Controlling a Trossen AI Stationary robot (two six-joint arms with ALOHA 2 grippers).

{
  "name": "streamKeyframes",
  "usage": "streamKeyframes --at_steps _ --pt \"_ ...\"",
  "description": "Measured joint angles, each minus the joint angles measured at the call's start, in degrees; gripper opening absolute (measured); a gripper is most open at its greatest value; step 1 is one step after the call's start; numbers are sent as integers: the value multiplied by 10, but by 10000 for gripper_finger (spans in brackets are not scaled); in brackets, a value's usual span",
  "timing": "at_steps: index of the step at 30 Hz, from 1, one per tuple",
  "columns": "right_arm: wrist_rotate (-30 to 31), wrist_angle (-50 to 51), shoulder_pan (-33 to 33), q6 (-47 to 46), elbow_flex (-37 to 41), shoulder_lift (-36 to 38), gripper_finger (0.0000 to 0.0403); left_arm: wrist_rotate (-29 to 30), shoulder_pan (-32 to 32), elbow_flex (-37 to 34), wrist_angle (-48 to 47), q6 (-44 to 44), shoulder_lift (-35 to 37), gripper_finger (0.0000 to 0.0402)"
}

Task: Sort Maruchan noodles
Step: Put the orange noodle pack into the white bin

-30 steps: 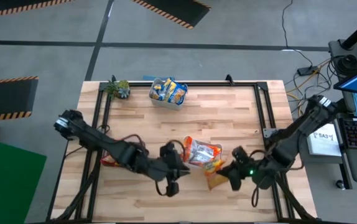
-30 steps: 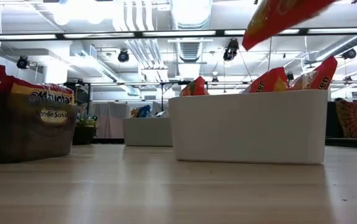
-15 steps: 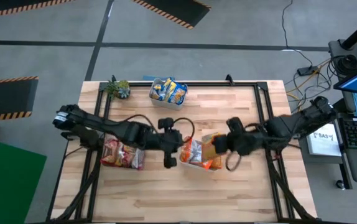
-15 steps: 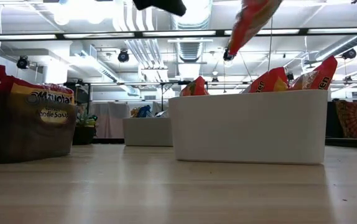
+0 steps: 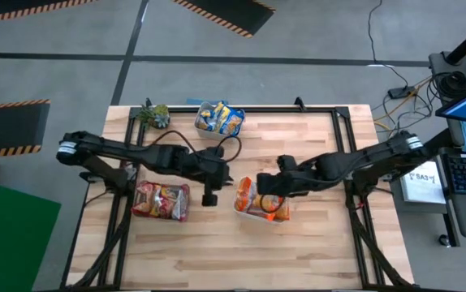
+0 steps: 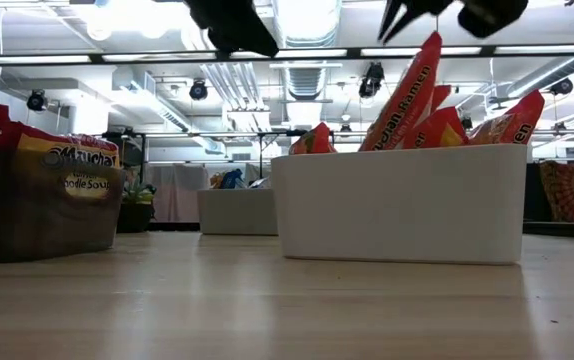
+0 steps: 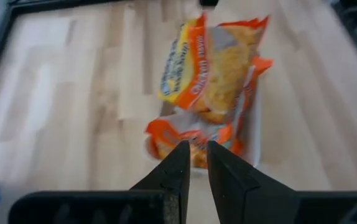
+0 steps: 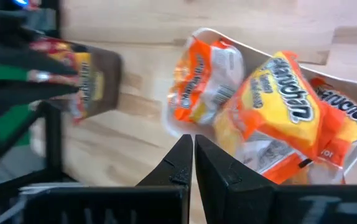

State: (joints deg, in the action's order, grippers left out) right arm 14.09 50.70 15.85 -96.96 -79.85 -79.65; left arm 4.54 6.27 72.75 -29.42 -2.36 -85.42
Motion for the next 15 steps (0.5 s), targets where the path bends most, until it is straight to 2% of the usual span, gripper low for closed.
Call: streamKeyframes --at_steps 5,11,15 --pt "-38 5 -19 10 0 -40 9 -27 0 -73 103 18 13 38" --pt "-67 18 -30 16 -18 -36 9 -28 -1 -106 110 46 10 38" --pt "-72 75 -32 9 -44 -22 9 -38 -1 -115 117 48 10 38"
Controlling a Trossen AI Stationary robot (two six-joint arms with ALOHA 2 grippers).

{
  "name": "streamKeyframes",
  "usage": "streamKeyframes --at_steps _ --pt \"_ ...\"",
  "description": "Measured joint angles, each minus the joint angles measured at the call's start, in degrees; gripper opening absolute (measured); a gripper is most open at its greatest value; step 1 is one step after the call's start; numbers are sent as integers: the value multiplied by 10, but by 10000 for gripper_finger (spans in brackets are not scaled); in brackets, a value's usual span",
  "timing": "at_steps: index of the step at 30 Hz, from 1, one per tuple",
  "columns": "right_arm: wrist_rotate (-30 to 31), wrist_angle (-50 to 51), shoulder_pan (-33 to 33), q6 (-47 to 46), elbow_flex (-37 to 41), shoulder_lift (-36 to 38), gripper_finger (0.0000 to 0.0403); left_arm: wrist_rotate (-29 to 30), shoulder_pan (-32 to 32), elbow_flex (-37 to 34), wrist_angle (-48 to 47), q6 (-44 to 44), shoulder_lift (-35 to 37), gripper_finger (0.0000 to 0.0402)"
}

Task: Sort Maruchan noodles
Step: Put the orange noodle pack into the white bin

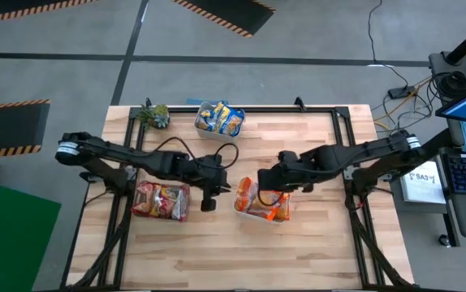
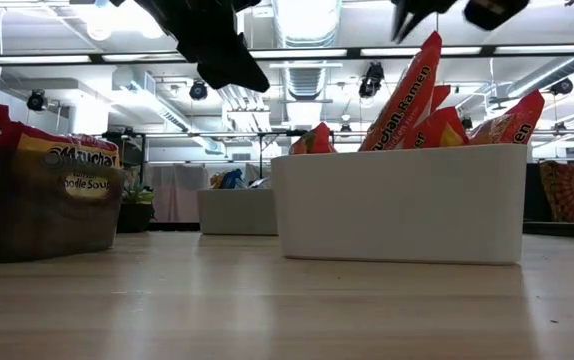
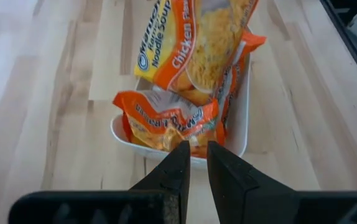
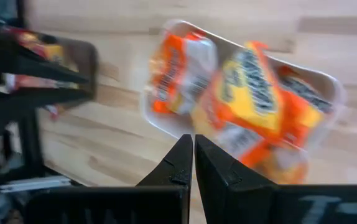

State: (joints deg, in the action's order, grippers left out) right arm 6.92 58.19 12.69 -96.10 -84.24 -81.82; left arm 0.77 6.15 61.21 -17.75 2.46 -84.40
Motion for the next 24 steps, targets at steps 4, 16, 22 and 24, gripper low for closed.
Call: streamKeyframes --at_steps 4,16,22,24 --pt "-29 65 0 -3 -9 -1 9 0 -3 0 5 -1 0 38" --pt "-24 31 -22 139 15 -71 9 1 -10 0 27 32 -6 38" --pt "-31 -6 -41 224 13 -116 9 2 -11 0 27 50 -7 38" --pt "-40 -6 -46 252 13 -132 9 2 -11 0 27 57 -7 38"
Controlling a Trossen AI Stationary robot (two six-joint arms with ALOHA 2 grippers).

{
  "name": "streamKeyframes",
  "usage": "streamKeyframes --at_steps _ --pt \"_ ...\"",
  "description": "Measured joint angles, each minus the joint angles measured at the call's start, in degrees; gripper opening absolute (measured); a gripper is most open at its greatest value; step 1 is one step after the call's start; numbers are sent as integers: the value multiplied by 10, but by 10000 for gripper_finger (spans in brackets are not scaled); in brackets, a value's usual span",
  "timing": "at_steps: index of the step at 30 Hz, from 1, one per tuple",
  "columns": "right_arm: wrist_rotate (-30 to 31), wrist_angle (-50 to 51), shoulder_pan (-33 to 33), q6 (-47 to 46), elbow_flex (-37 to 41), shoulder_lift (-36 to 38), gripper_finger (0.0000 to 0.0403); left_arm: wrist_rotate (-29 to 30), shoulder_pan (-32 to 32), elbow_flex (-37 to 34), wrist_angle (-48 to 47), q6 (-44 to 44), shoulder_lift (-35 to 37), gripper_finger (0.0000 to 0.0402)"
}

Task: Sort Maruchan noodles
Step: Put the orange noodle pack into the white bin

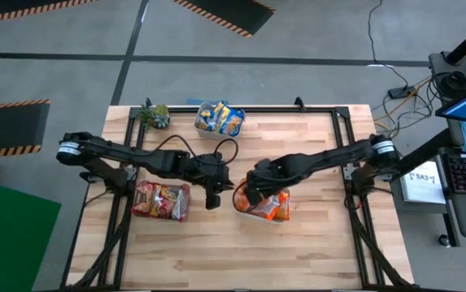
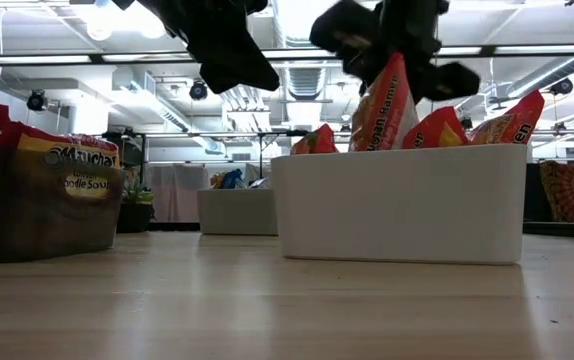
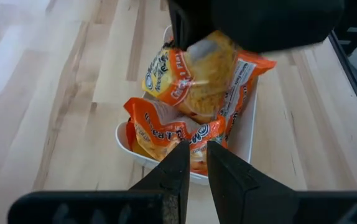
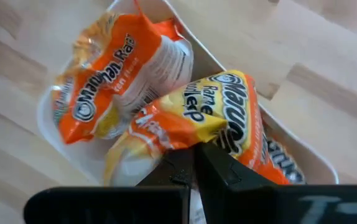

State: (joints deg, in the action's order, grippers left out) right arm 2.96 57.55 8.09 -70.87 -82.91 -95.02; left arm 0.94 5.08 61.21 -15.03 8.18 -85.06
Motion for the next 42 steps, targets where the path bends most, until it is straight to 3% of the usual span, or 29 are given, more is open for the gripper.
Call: streamKeyframes --at_steps 15,20,23,29,42 --pt "-1 -34 -13 156 5 -45 9 0 0 0 0 14 0 38" --pt "-49 -104 -21 202 9 -45 9 1 0 0 0 14 0 38" --pt "-27 -73 -19 181 26 -45 9 1 -1 0 0 14 0 38" --pt "-56 -82 -25 210 51 -46 9 10 0 0 0 16 0 38" --pt "-59 -69 -28 214 30 -30 9 17 -1 8 9 24 28 38"
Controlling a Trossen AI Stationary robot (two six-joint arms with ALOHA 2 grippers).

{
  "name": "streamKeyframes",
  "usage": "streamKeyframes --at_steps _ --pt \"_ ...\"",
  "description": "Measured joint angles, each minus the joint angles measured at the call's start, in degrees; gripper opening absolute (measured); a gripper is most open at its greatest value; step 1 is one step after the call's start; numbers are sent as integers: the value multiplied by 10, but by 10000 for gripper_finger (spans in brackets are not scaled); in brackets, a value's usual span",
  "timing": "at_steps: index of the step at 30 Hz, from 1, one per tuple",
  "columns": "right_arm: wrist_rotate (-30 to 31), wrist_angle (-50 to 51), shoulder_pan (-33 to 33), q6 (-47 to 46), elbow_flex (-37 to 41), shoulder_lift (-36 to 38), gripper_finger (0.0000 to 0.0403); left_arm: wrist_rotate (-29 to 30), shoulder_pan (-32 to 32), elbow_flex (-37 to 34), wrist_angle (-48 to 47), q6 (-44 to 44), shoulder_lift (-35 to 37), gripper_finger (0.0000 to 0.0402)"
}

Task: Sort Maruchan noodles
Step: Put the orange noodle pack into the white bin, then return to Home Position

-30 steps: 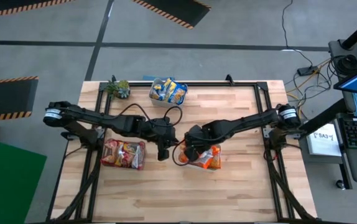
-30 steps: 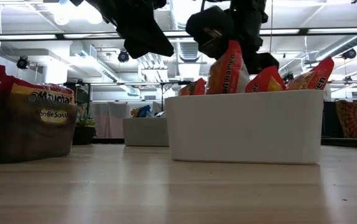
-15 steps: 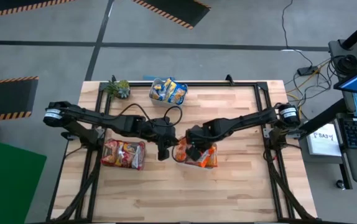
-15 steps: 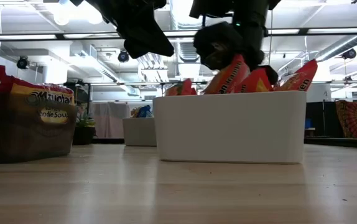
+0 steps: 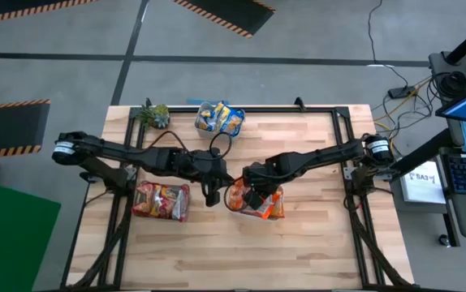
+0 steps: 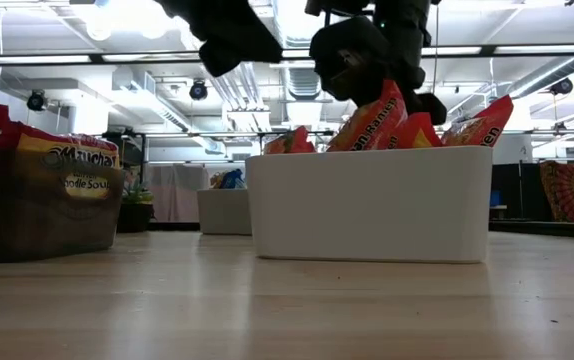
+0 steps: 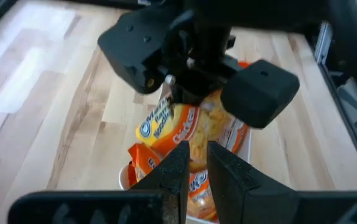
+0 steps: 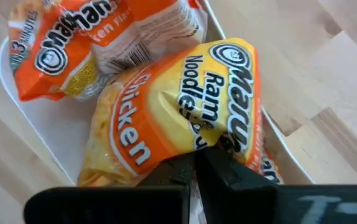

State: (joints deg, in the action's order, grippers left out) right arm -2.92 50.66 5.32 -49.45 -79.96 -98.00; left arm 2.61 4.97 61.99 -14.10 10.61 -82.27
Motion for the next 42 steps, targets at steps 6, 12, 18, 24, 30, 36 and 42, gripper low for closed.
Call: streamKeyframes --at_steps 6,12,18,24,30,36,42 --pt "1 4 0 3 -35 2 9 0 0 22 -3 0 0 38" --pt "-1 -22 2 37 -30 -19 9 25 0 28 -5 0 -1 38" --pt "-25 -61 -3 140 -29 -66 9 29 0 33 -7 5 -1 38" --pt "-33 -42 -30 142 -27 -55 9 34 0 44 -28 26 1 38" --pt "-33 -29 -32 146 -26 -16 9 28 0 49 -35 29 12 38" --pt "-24 0 -31 145 -26 25 9 46 -1 49 -36 23 53 38" --pt "35 -18 -26 196 -5 104 9 57 -1 36 -34 -2 121 38"
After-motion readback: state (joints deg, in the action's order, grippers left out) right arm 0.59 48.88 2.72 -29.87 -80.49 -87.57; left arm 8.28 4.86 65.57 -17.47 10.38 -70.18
